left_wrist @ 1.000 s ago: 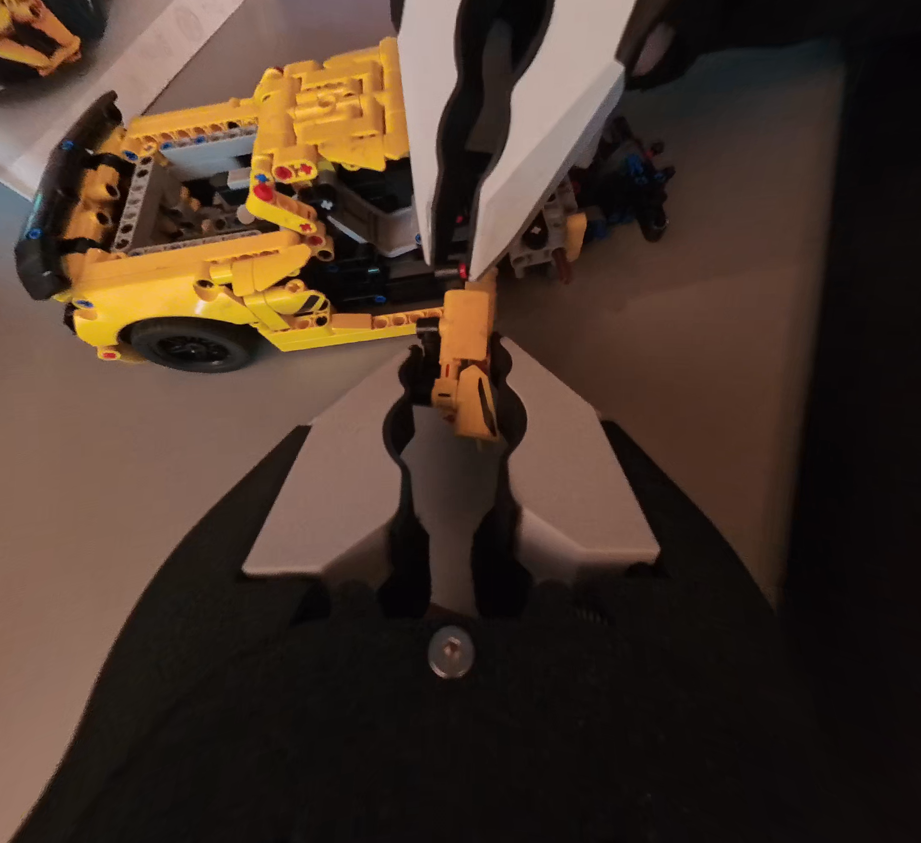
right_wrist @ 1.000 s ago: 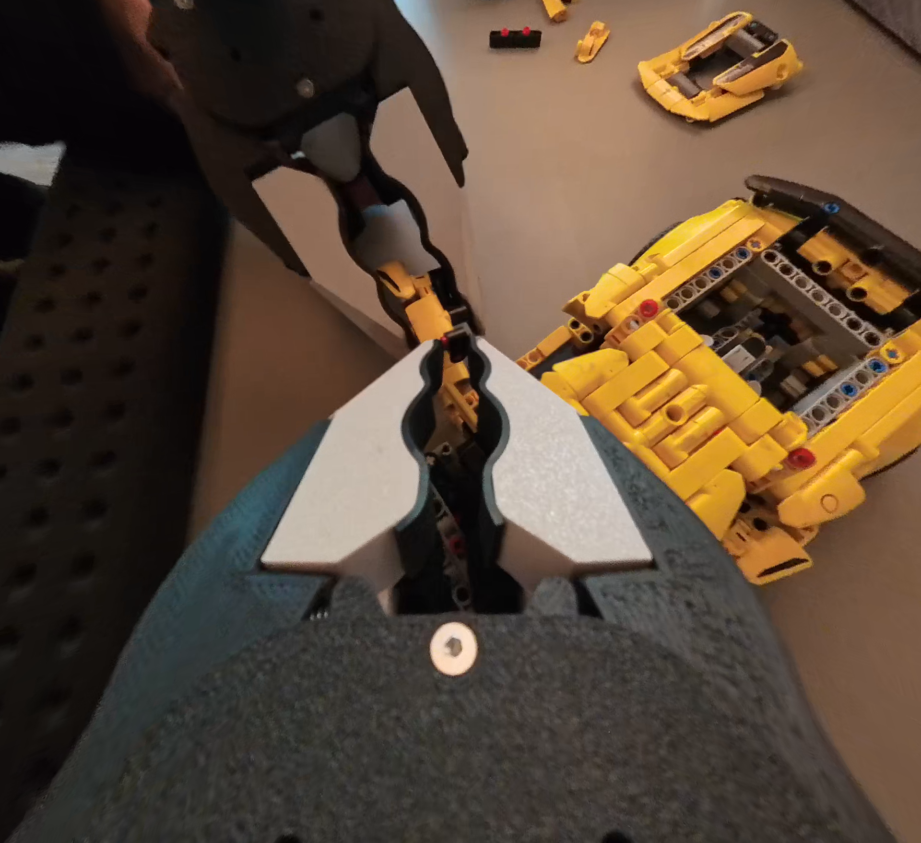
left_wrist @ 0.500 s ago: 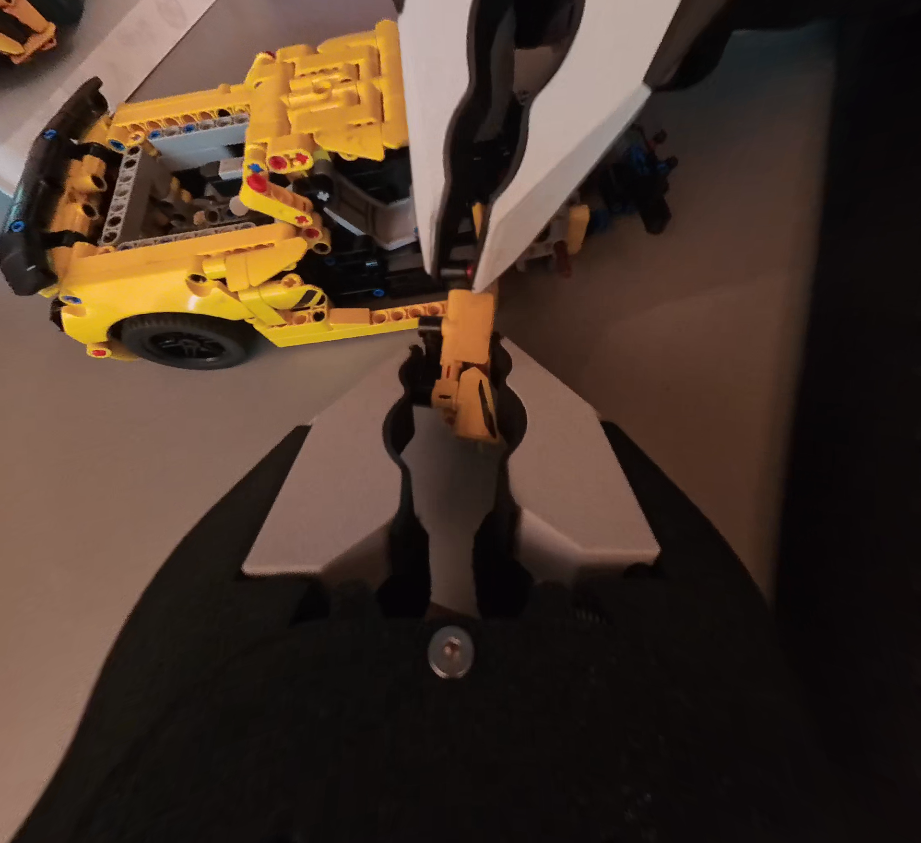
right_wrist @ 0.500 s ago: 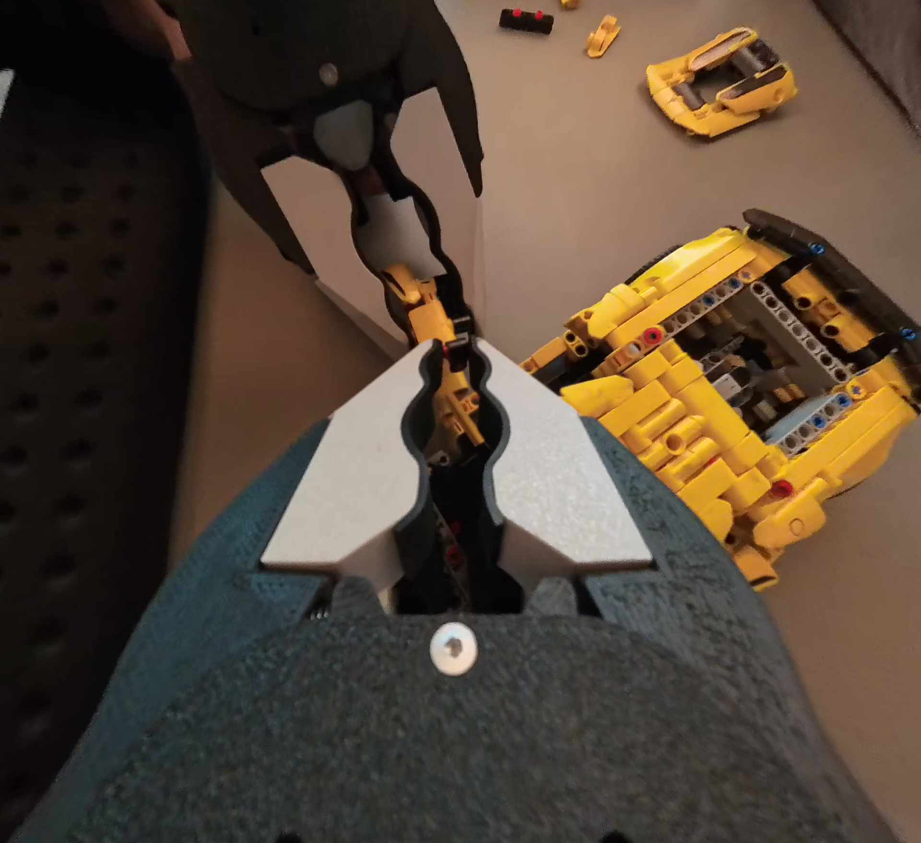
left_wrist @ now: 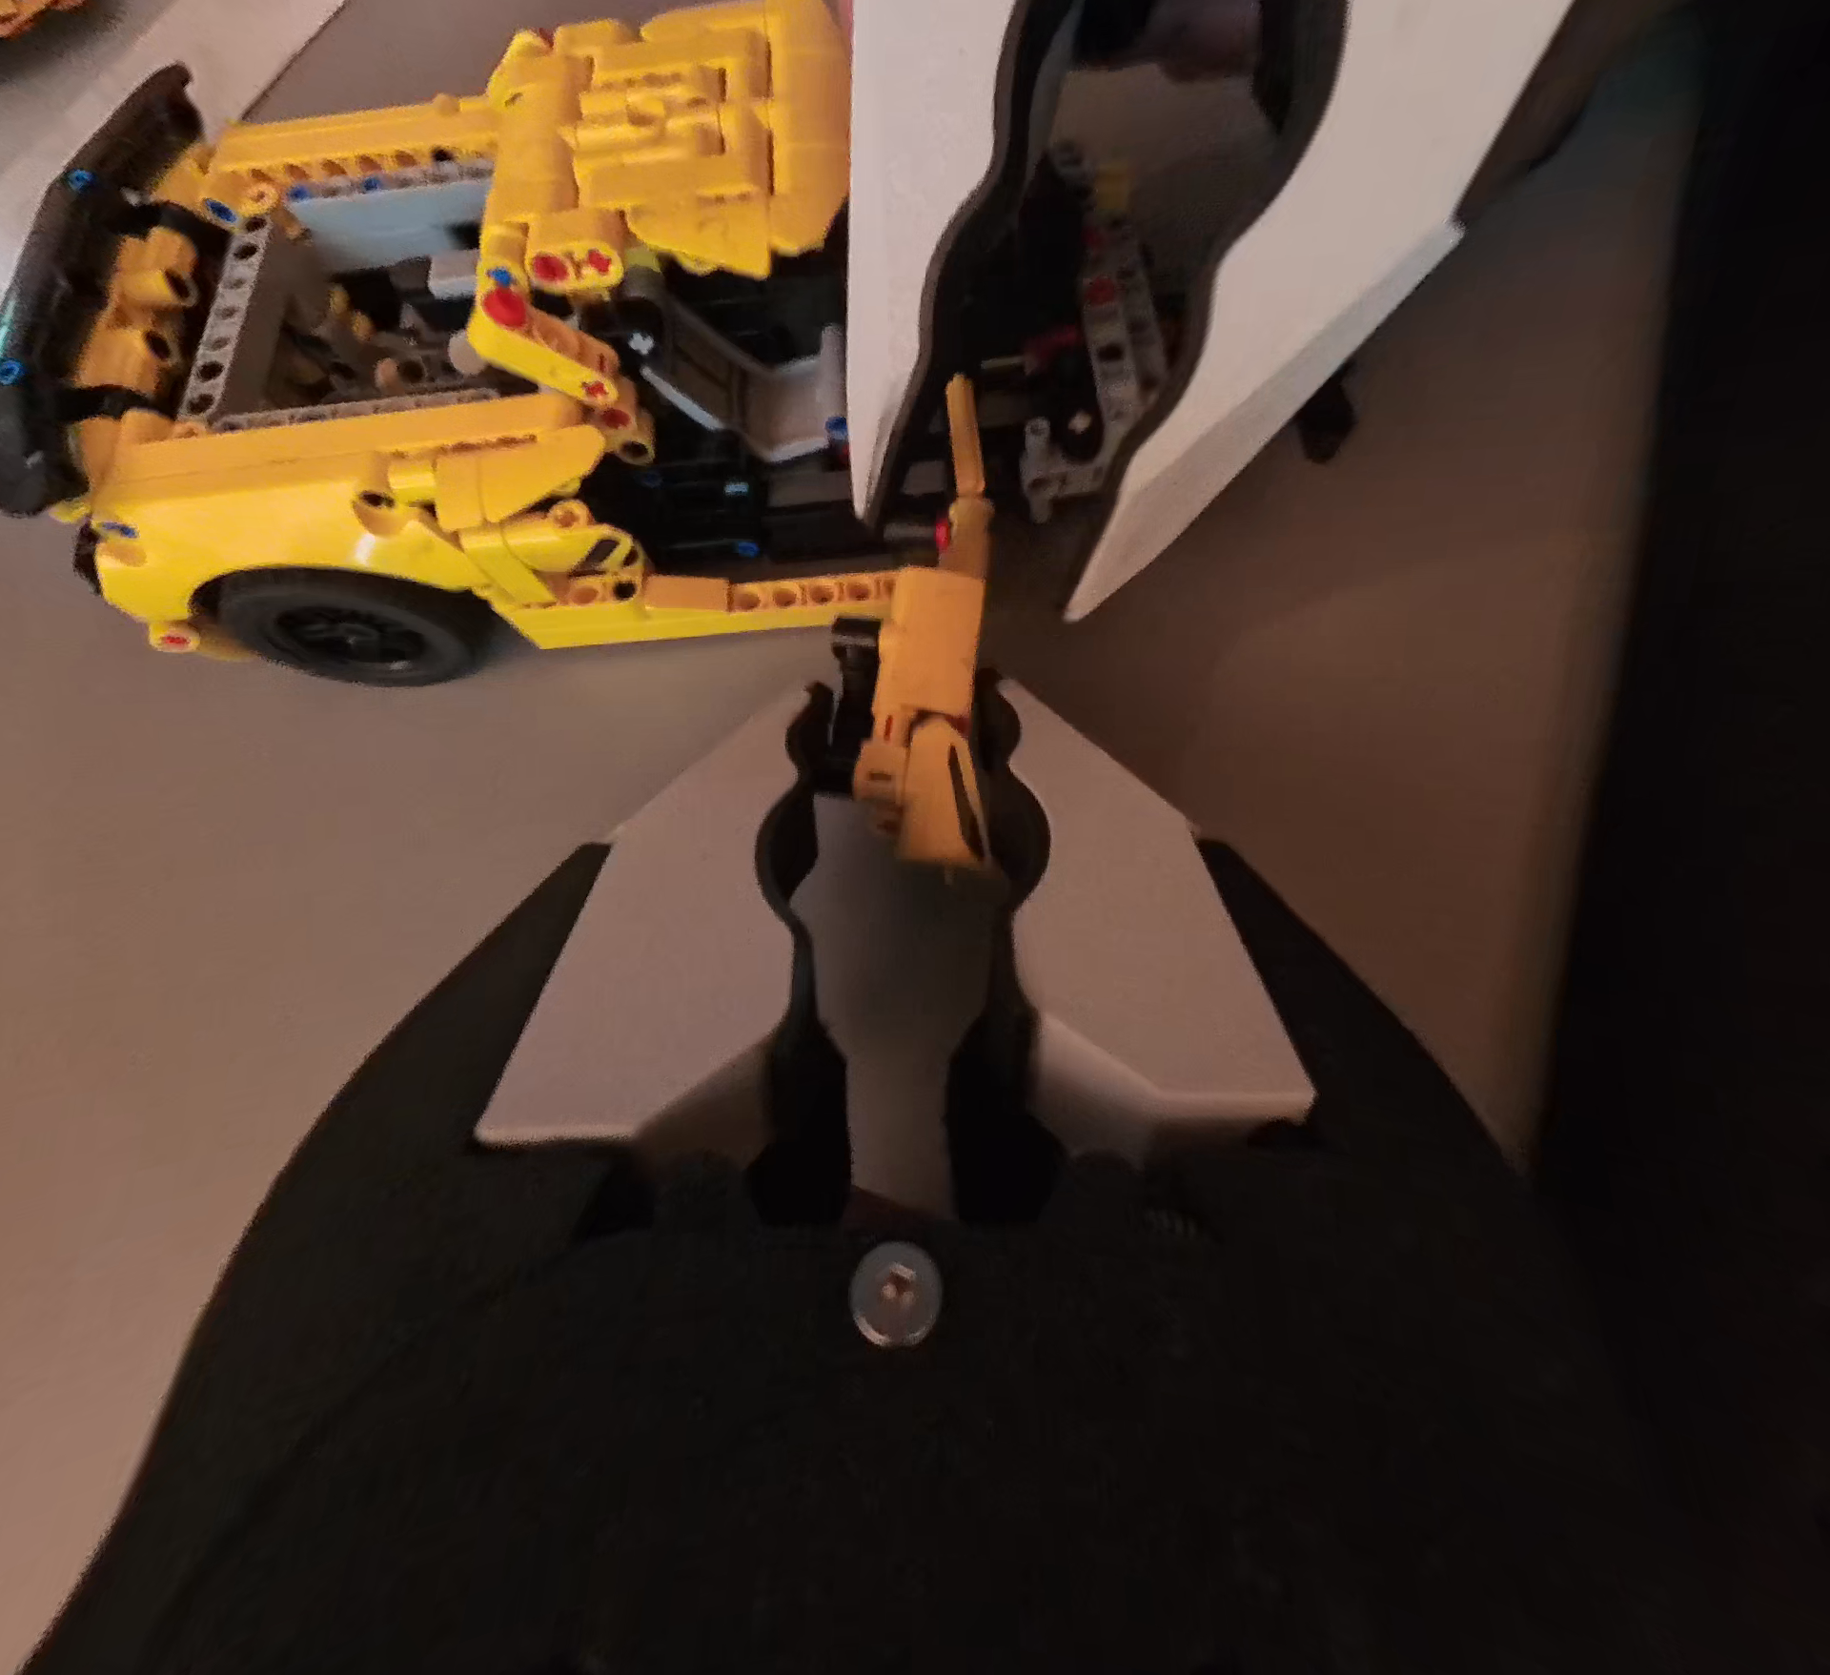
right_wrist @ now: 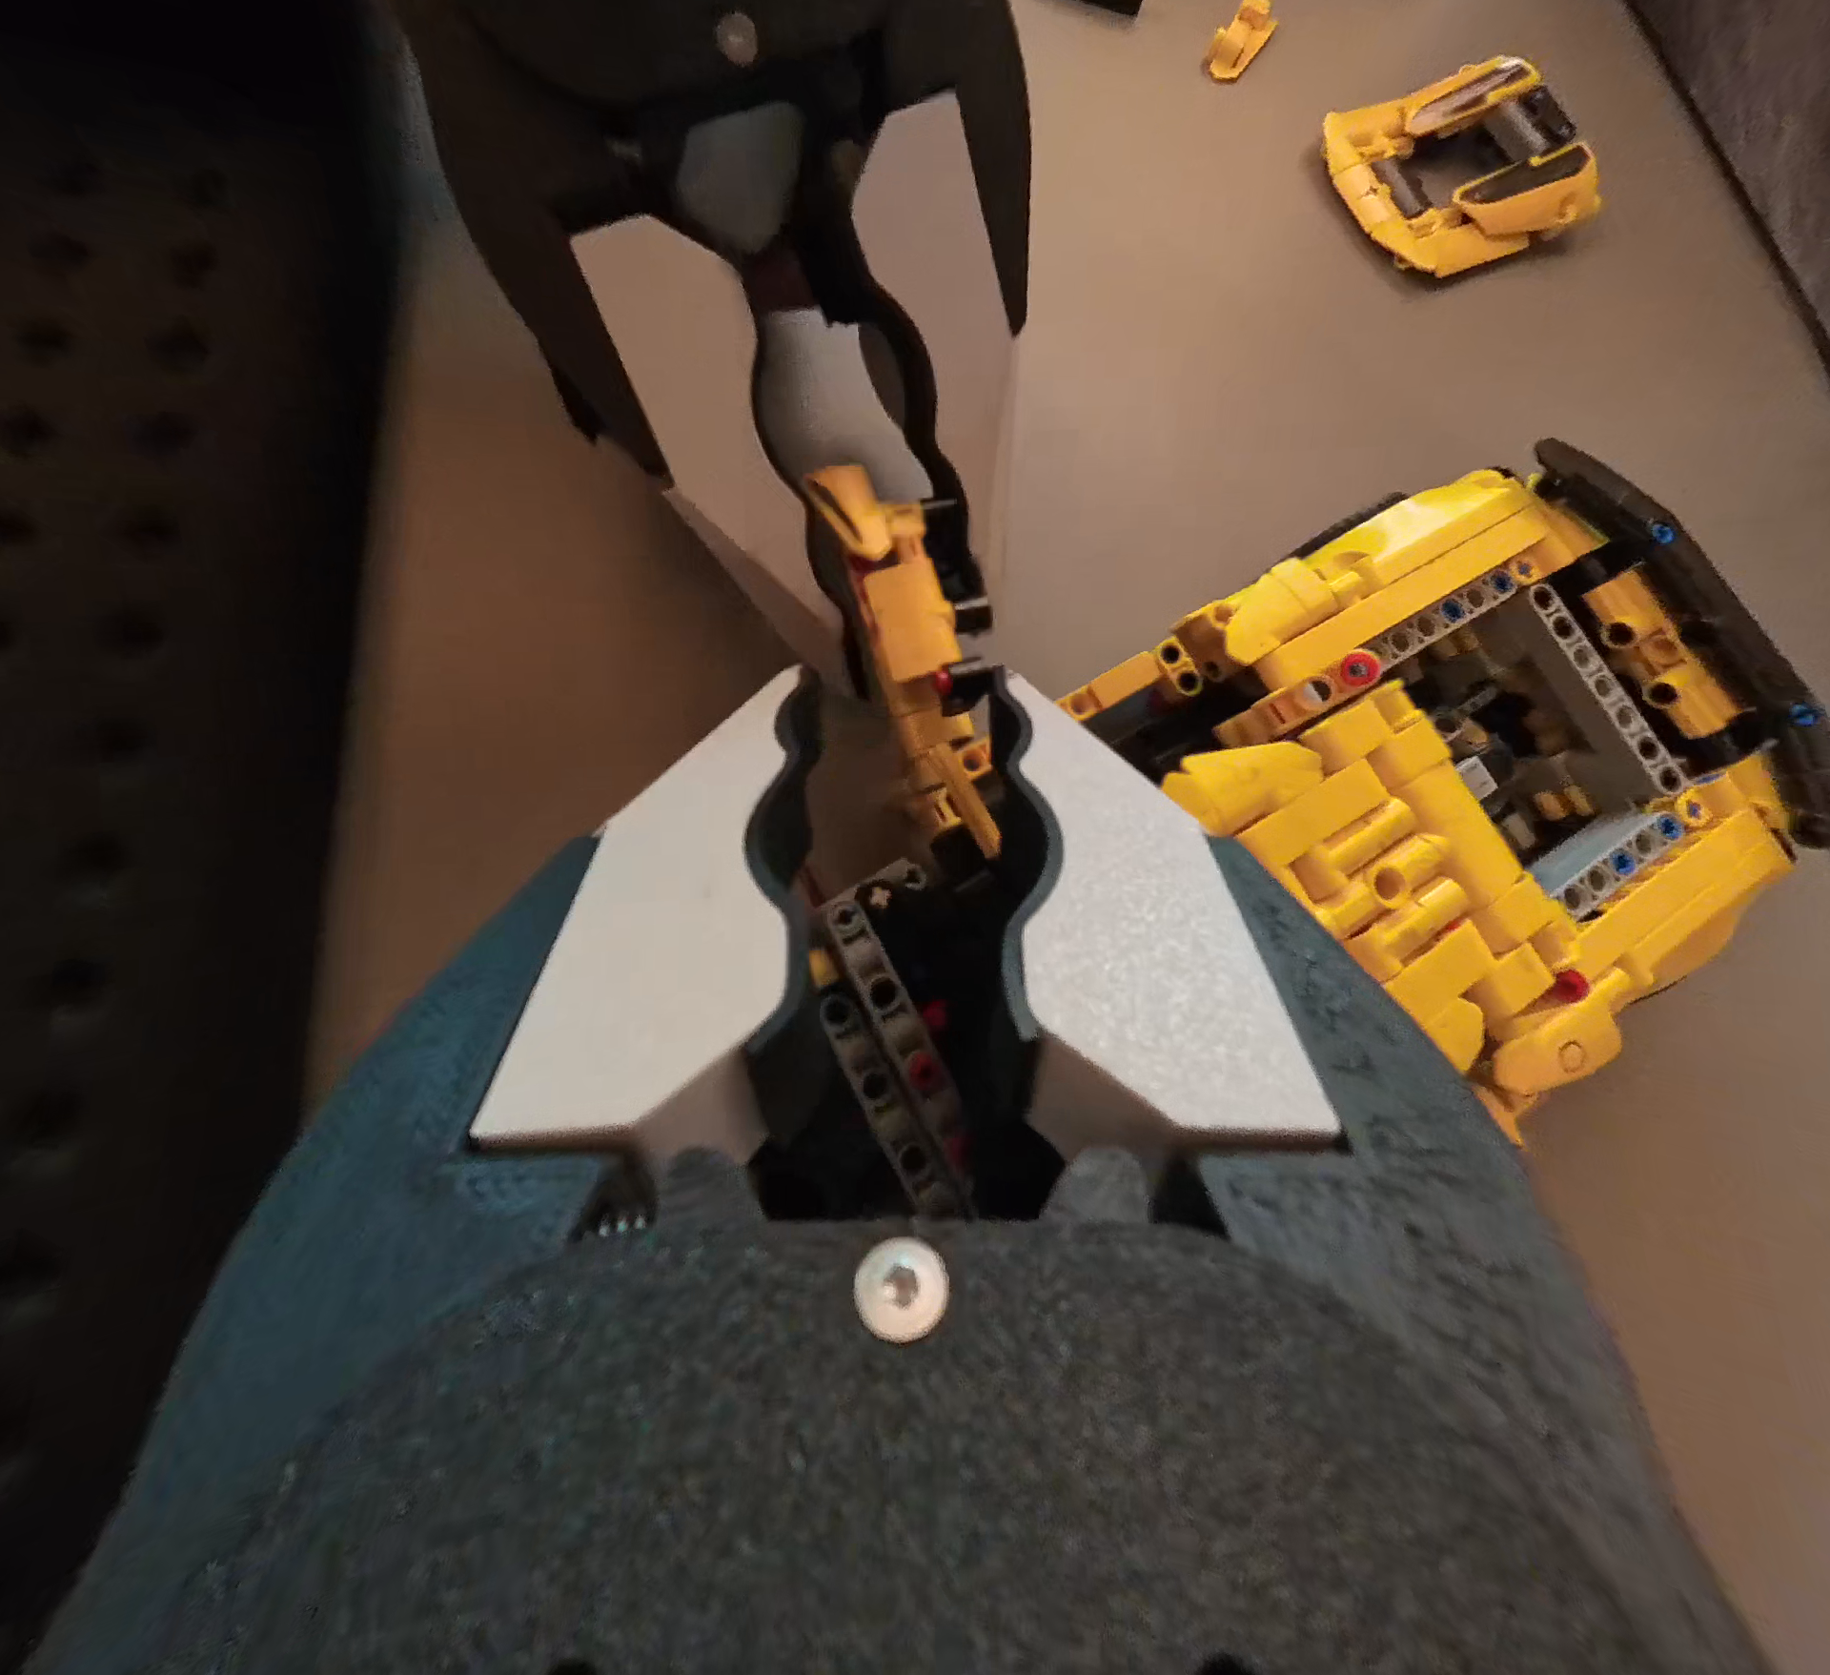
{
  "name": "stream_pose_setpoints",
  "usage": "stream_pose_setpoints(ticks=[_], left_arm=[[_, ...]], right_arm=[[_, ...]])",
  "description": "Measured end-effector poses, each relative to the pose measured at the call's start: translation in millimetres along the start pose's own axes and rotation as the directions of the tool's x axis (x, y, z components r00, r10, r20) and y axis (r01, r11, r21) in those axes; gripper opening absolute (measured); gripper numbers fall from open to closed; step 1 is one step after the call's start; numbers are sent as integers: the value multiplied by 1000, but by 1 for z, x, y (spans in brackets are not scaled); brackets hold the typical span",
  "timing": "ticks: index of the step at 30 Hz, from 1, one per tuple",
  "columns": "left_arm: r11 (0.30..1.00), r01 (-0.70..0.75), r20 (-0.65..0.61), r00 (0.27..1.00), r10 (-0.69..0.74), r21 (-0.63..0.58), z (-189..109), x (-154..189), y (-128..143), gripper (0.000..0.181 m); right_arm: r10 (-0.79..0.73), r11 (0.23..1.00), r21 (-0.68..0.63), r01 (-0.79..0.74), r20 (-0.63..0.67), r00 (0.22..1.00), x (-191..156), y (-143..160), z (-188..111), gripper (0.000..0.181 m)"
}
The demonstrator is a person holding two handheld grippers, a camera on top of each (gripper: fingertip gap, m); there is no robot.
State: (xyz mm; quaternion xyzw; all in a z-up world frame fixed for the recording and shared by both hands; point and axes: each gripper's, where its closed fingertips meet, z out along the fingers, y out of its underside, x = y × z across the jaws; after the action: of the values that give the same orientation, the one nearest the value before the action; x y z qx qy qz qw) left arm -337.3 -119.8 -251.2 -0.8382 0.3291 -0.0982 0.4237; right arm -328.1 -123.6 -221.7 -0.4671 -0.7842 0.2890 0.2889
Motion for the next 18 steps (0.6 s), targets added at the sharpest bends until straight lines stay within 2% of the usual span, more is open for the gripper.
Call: stream_pose_setpoints(ticks=[2,5,7,10,12,13,16,18], left_arm=[[1000,-17,29,999,18,-25,-8,-4,9,33],[999,46,-16,999,-47,-8,-16,0,11,28],[998,61,-49,997,-61,-1,-17,2,10,16],[999,48,-59,997,-47,16,-17,5,7,13],[1000,7,-41,999,-6,31,-17,7,6,11],[999,-26,-31,999,27,42,-17,8,5,3],[997,-70,4,998,69,21,-15,9,8,2],[999,-45,-4,999,46,30,-16,7,7,2]], right_arm=[[-8,1000,-7,8,-17,1000,1,-2,2,36],[-62,998,-15,61,-51,997,7,-14,0,36],[-118,991,-70,117,-10,993,8,-19,0,37],[-112,975,-177,131,112,987,9,-14,10,38],[-111,975,-172,141,171,979,12,-23,15,22],[-117,971,-183,154,198,973,13,-25,17,12],[-127,942,-263,210,298,946,4,-19,20,2],[-119,946,-255,201,305,945,3,-26,17,29]])
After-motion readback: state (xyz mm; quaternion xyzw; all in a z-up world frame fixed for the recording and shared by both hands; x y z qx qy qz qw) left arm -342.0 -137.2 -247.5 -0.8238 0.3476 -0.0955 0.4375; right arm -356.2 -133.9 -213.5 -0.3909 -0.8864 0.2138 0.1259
